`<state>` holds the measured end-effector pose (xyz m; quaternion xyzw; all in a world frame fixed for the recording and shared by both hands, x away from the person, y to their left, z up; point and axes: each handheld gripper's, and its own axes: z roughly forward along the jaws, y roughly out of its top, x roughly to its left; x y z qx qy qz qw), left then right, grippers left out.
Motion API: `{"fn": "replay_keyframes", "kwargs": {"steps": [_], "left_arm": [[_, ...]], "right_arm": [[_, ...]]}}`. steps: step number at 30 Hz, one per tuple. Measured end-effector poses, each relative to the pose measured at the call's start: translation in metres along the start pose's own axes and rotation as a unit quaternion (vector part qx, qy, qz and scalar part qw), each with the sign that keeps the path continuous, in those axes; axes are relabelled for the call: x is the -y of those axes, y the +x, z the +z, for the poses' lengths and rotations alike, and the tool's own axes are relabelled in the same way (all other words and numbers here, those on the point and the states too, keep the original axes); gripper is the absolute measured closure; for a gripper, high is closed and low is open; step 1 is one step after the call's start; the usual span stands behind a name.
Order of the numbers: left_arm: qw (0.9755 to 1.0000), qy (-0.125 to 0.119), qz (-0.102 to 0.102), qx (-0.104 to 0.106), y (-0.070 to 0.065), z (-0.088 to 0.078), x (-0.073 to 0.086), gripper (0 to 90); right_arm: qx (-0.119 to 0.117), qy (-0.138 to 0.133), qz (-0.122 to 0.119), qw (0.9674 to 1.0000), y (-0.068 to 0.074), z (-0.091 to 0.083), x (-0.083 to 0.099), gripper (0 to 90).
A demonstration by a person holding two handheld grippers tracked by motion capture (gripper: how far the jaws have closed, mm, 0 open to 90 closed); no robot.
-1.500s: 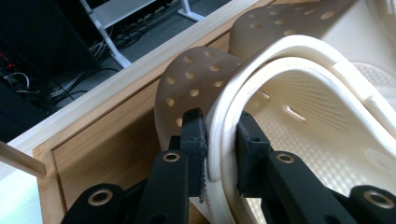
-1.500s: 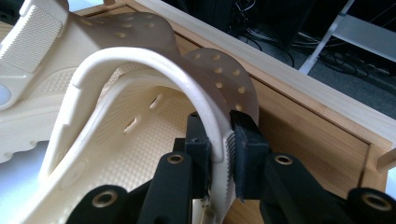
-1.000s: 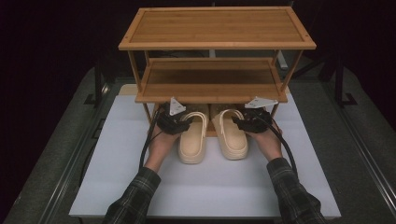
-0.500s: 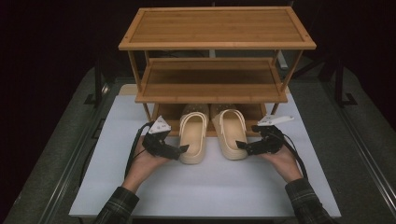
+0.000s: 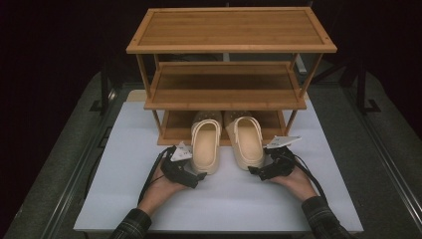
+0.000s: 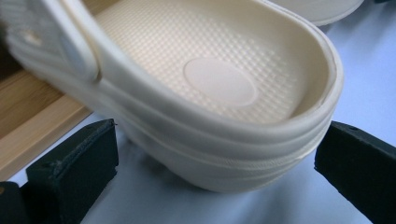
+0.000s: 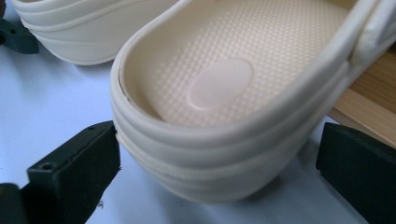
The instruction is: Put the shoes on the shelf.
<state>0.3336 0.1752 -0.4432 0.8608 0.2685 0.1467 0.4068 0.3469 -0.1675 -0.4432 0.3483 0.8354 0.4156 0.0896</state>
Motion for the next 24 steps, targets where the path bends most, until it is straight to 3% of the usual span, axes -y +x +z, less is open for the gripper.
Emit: {"fn": "replay_keyframes", "kwargs": {"steps": [4,13,22,24], "left_arm": [[1.0000,0.002,0.002,0.002,0.001,0.003,-0.004,0.0],[0.9993,-0.024,-0.030,-0.002,0.004,0.016,-0.012,0.0],[0.9995,-0.009,-0.030,-0.009,0.004,0.022,-0.020,0.4],[0.9995,-0.005,-0.031,-0.010,0.004,0.023,-0.022,0.9]], "right_arm": [[0.003,-0.002,-0.001,1.0000,0.001,0.003,-0.002,0.0],[0.011,-0.010,0.002,0.9999,0.010,0.017,-0.013,0.0],[0.023,-0.017,-0.004,0.9996,0.017,0.027,-0.020,1.8],[0.023,-0.021,0.006,0.9995,0.016,0.027,-0.020,1.9]]}}
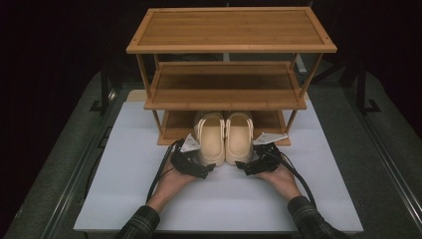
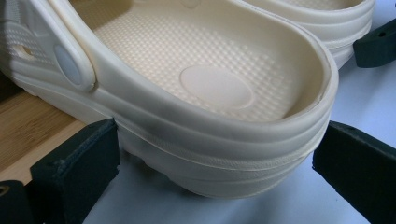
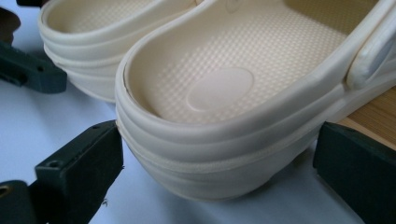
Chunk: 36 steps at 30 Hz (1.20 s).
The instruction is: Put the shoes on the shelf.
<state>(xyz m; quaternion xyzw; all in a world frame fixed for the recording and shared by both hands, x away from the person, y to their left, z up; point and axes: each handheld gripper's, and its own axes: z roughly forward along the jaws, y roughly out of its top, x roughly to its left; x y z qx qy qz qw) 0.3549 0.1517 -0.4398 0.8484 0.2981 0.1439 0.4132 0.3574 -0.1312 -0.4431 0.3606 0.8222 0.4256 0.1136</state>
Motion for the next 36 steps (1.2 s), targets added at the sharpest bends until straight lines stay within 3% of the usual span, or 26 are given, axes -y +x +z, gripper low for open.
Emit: {"fn": "replay_keyframes", "kwargs": {"steps": [3,10,15,22,25,29,30,31,32,34,36], "left_arm": [[1.0000,0.005,0.000,0.003,0.001,0.000,-0.003,1.5],[0.9998,-0.012,-0.014,0.010,0.010,-0.001,-0.010,1.5],[0.9993,-0.026,-0.022,0.014,0.024,-0.001,-0.023,1.6],[0.9991,-0.034,-0.026,0.003,0.040,0.009,-0.039,2.0],[0.9989,-0.031,-0.035,-0.003,0.049,0.016,-0.040,2.0],[0.9987,-0.035,-0.036,-0.002,0.051,0.024,-0.040,4.6],[0.9986,-0.041,-0.032,-0.010,0.051,0.026,-0.041,5.2],[0.9984,-0.045,-0.032,-0.011,0.051,0.027,-0.043,5.2],[0.9982,-0.050,-0.032,-0.011,0.051,0.027,-0.044,5.2],[0.9980,-0.051,-0.025,-0.027,0.049,0.028,-0.046,5.2],[0.9981,-0.051,-0.022,-0.025,0.049,0.030,-0.047,4.7]], "right_arm": [[0.004,0.003,-0.002,1.0000,0.001,0.000,-0.004,2.4],[0.009,-0.001,-0.001,1.0000,-0.001,-0.002,-0.015,2.5],[0.000,-0.021,0.019,0.9996,-0.011,0.000,-0.026,2.5],[-0.003,-0.027,0.039,0.9989,-0.026,0.014,-0.034,2.4],[0.017,-0.022,0.021,0.9994,-0.028,0.022,-0.039,2.4],[0.025,-0.011,0.039,0.9989,-0.033,0.031,-0.045,2.5],[0.030,-0.005,0.052,0.9982,-0.032,0.031,-0.047,2.7],[0.034,-0.024,0.036,0.9985,-0.037,0.033,-0.049,3.0],[0.035,-0.027,0.042,0.9981,-0.039,0.033,-0.049,3.2],[0.031,-0.025,0.046,0.9982,-0.042,0.036,-0.048,3.1],[0.038,-0.019,0.049,0.9979,-0.043,0.036,-0.048,3.8]]}}
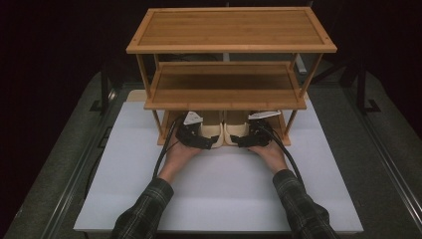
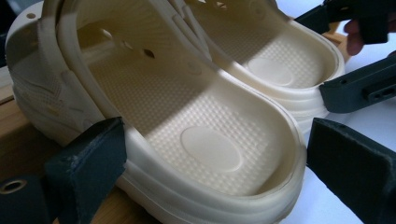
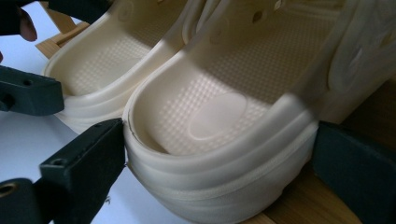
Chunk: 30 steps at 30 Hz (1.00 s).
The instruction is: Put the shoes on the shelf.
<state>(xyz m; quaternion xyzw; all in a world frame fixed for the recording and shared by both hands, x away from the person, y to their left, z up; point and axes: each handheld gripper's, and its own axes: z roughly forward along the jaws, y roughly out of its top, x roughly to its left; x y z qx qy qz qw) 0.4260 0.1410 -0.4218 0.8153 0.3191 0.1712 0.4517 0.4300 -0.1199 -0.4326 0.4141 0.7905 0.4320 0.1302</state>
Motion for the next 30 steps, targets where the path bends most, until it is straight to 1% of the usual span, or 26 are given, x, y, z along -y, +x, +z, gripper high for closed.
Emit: {"fn": "replay_keyframes", "kwargs": {"steps": [2,3,4,6,8,9,10,13,14,15,16,17,19,21,23,24,25,26,28,29,30], "left_arm": [[0.9999,0.003,0.001,-0.010,-0.001,0.001,-0.001,4.0],[0.9999,0.005,0.005,-0.013,-0.001,0.002,-0.001,3.6],[0.9998,0.007,0.011,-0.014,-0.001,0.003,-0.001,3.1],[0.9997,0.010,0.015,-0.014,0.000,0.004,-0.002,2.9],[0.9996,0.012,0.015,-0.020,0.000,0.005,-0.003,2.8],[0.9996,0.014,0.016,-0.020,0.000,0.005,-0.003,2.8],[0.9996,0.013,0.016,-0.019,0.000,0.005,-0.003,2.8],[0.9995,0.013,0.023,-0.016,0.001,0.005,-0.004,2.8],[0.9997,0.011,0.014,-0.017,0.000,0.004,-0.003,2.8],[0.9997,0.011,0.013,-0.018,0.001,0.004,-0.003,2.8],[0.9997,0.011,0.015,-0.016,0.001,0.003,-0.003,2.7],[0.9998,0.011,0.008,-0.014,0.001,0.002,-0.003,2.7],[0.9998,0.013,0.000,-0.012,0.003,-0.002,-0.002,3.8],[0.9998,0.016,0.003,-0.012,0.004,-0.008,0.000,4.7],[0.9998,0.018,0.003,-0.007,0.006,-0.015,0.003,4.7],[0.9998,0.021,0.006,-0.005,0.007,-0.018,0.005,4.7],[0.9997,0.023,0.002,-0.004,0.007,-0.022,0.006,4.7],[0.9997,0.025,0.008,-0.004,0.008,-0.025,0.008,4.6],[0.9998,0.021,0.004,-0.001,0.007,-0.033,0.011,4.6],[0.9997,0.024,0.008,-0.001,0.008,-0.038,0.012,4.6],[0.9997,0.024,0.007,0.000,0.007,-0.042,0.014,4.4]], "right_arm": [[0.004,0.007,0.003,1.0000,0.003,0.000,-0.003,3.7],[0.007,0.011,0.005,0.9999,0.005,0.000,-0.005,3.5],[0.013,0.019,0.021,0.9995,0.008,-0.001,-0.005,3.5],[0.016,0.018,0.018,0.9995,0.008,0.000,-0.004,4.0],[0.017,0.012,0.011,0.9997,0.007,0.002,-0.005,4.0],[0.019,0.014,0.014,0.9996,0.007,0.002,-0.005,4.0],[0.016,0.016,0.019,0.9996,0.007,0.002,-0.004,4.0],[0.015,0.016,0.015,0.9996,0.006,0.001,-0.004,4.9],[0.016,0.016,0.014,0.9996,0.006,0.001,-0.004,5.0],[0.017,0.017,0.015,0.9996,0.006,0.001,-0.004,5.1],[0.014,0.007,0.001,0.9999,0.004,0.002,-0.004,5.2],[0.014,0.006,0.000,0.9999,0.004,0.001,-0.003,5.5],[0.016,0.006,-0.005,0.9998,0.004,0.000,-0.003,5.6],[0.011,0.004,-0.006,0.9999,0.004,-0.004,-0.002,5.5],[0.005,-0.010,-0.008,0.9999,0.002,-0.010,0.000,4.1],[0.006,-0.013,-0.009,0.9999,0.000,-0.013,0.001,3.0],[0.005,-0.015,-0.008,0.9998,-0.001,-0.016,0.003,2.9],[0.000,-0.012,0.004,0.9999,0.000,-0.020,0.006,2.6],[0.004,-0.007,-0.007,0.9999,-0.003,-0.025,0.009,1.7],[0.006,-0.009,-0.008,0.9999,-0.003,-0.029,0.011,1.7],[0.006,-0.014,-0.008,0.9999,-0.003,-0.033,0.013,1.7]]}}
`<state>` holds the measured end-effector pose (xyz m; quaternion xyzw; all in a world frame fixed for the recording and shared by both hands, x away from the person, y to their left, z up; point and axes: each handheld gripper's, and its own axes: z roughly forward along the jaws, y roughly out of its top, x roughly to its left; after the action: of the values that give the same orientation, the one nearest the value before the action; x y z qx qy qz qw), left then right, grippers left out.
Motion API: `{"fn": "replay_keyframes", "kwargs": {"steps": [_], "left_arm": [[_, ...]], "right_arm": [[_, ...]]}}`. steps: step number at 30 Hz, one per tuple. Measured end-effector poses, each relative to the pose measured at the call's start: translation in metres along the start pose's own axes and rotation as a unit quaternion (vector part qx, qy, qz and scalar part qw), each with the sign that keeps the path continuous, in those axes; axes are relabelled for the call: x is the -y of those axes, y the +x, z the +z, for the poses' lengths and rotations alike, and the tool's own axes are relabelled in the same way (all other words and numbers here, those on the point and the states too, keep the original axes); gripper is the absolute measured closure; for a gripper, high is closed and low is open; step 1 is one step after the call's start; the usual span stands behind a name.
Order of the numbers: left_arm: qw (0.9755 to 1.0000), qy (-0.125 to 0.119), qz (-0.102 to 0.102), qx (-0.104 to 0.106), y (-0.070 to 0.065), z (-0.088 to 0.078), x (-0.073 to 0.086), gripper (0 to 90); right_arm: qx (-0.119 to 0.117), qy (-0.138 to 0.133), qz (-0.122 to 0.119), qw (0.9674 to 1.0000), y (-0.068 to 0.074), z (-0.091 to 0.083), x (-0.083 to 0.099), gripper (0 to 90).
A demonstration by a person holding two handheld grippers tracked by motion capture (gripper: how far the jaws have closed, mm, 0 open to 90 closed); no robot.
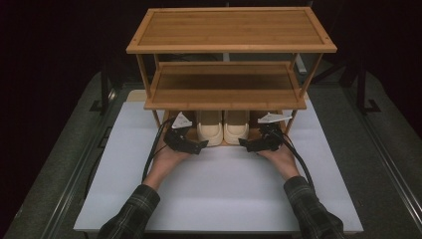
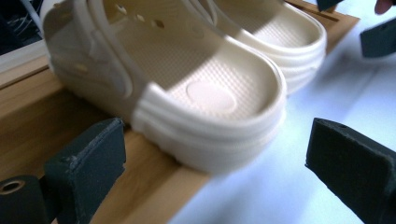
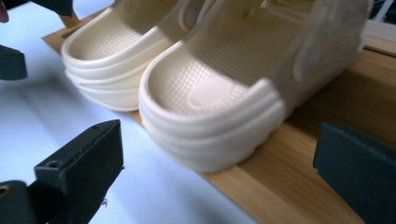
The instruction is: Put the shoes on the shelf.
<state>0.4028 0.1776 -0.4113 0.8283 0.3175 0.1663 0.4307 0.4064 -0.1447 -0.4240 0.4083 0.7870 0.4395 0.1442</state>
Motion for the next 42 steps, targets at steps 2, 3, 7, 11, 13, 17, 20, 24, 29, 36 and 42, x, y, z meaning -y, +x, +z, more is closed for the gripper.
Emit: {"fn": "replay_keyframes", "kwargs": {"steps": [2,3,7,11,13,17,20,24,29,36,42], "left_arm": [[1.0000,0.006,0.004,-0.001,-0.001,-0.008,0.004,3.0],[1.0000,0.006,0.004,0.000,-0.002,-0.013,0.006,3.0],[0.9998,0.016,0.009,0.004,-0.005,-0.030,0.017,3.0],[0.9996,0.026,0.009,0.000,-0.007,-0.050,0.031,3.0],[0.9995,0.029,0.012,-0.002,-0.008,-0.061,0.039,3.0],[0.9989,0.042,0.018,-0.012,-0.010,-0.086,0.060,3.0],[0.9984,0.051,0.015,-0.021,-0.009,-0.104,0.077,3.0],[0.9972,0.067,0.010,-0.031,-0.008,-0.122,0.099,3.0],[0.9955,0.087,-0.001,-0.037,-0.004,-0.137,0.126,3.0],[0.9944,0.097,-0.017,-0.039,0.001,-0.147,0.150,1.1],[0.9941,0.100,-0.023,-0.035,0.003,-0.147,0.151,0.9]], "right_arm": [[0.001,-0.002,-0.001,1.0000,-0.001,-0.008,0.005,1.7],[0.001,0.001,-0.001,1.0000,-0.002,-0.012,0.007,1.7],[0.004,0.003,-0.005,1.0000,-0.003,-0.029,0.020,1.7],[0.009,0.005,-0.010,0.9999,-0.003,-0.050,0.030,1.7],[0.013,0.000,-0.013,0.9998,-0.003,-0.062,0.036,1.7],[0.021,0.006,-0.011,0.9997,-0.005,-0.086,0.053,1.7],[0.028,0.013,-0.007,0.9995,-0.007,-0.102,0.068,1.7],[0.040,0.033,-0.004,0.9987,-0.011,-0.118,0.090,1.7],[0.056,0.051,0.005,0.9971,-0.016,-0.134,0.113,1.7],[0.069,0.080,0.008,0.9944,-0.022,-0.143,0.135,1.7],[0.078,0.094,-0.005,0.9925,-0.019,-0.141,0.138,1.7]]}}
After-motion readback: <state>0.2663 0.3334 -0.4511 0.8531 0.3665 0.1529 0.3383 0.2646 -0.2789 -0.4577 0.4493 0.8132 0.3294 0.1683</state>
